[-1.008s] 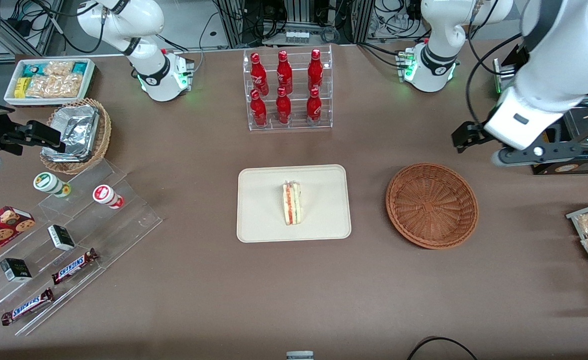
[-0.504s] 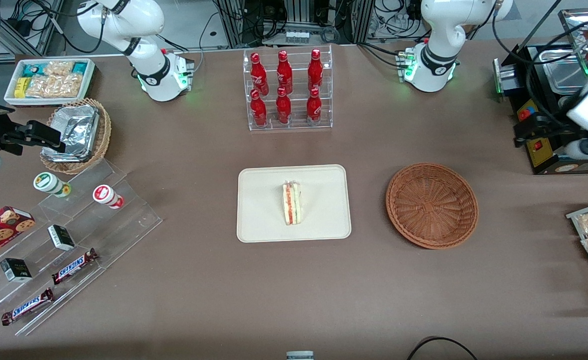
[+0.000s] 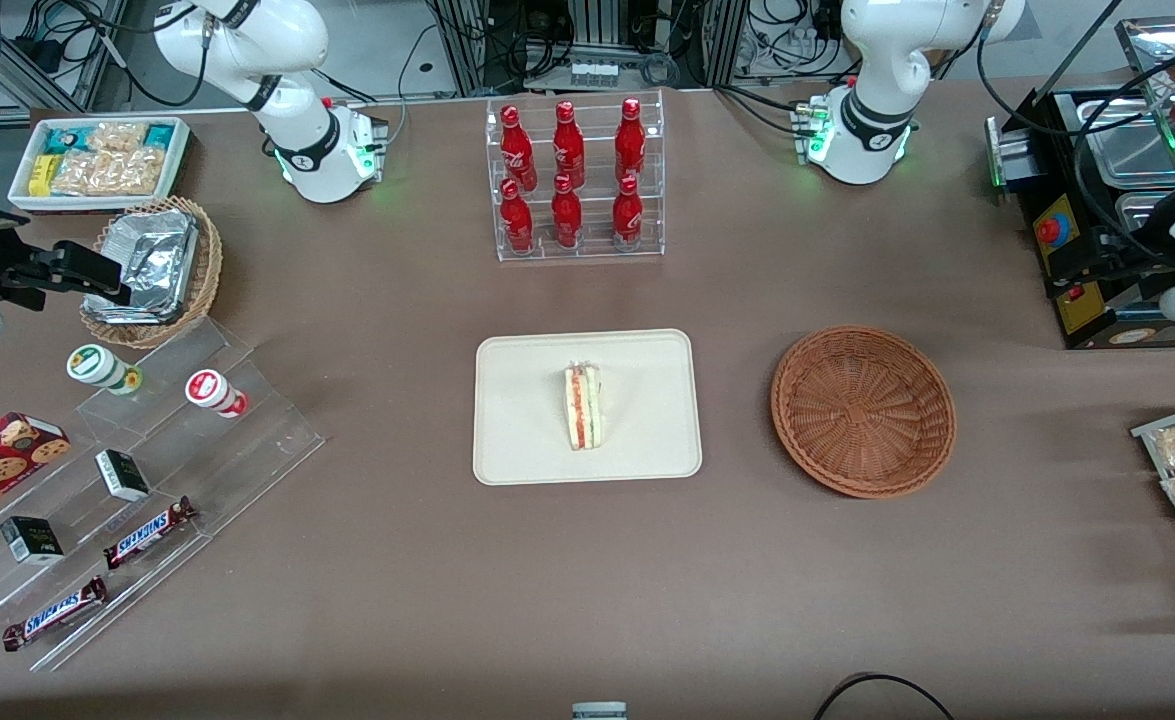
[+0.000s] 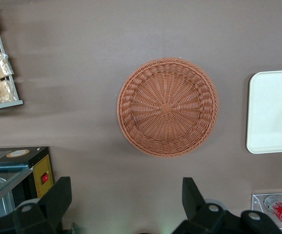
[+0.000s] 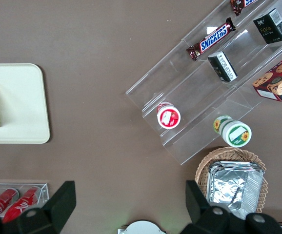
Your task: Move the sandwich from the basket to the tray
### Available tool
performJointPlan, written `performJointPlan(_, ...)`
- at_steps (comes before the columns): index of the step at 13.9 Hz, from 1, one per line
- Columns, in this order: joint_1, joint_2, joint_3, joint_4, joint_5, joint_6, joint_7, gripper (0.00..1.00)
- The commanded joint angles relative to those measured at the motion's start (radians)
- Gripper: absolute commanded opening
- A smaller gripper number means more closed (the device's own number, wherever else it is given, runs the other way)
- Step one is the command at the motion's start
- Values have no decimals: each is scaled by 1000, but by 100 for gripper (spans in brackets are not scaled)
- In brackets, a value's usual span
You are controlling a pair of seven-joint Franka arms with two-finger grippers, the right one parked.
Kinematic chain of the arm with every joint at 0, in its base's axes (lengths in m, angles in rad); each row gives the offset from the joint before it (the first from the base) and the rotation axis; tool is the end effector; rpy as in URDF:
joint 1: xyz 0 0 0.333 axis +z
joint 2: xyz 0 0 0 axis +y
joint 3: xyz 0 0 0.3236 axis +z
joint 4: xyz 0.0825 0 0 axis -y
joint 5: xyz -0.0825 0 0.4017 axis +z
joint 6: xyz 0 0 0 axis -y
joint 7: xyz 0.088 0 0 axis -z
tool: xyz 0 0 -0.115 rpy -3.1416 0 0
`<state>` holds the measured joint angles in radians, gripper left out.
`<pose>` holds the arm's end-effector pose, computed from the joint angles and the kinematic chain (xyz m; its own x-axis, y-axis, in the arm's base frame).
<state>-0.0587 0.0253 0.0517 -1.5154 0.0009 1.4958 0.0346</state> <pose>0.5724 -0.0043 0.6301 0.9981 -0.0415 -0.0449 -0.0415 -0.9991 -0.0006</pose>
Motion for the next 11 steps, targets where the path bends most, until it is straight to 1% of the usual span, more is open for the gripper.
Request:
performJointPlan(1, 7, -1, -6, 21, -9, -11, 24, 100)
performJointPlan(7, 7, -8, -9, 27, -13, -39, 2, 100)
performJointPlan(10, 7, -8, -13, 27, -13, -39, -64, 100)
performJointPlan(11, 7, -10, -16, 27, -12, -43, -53, 100)
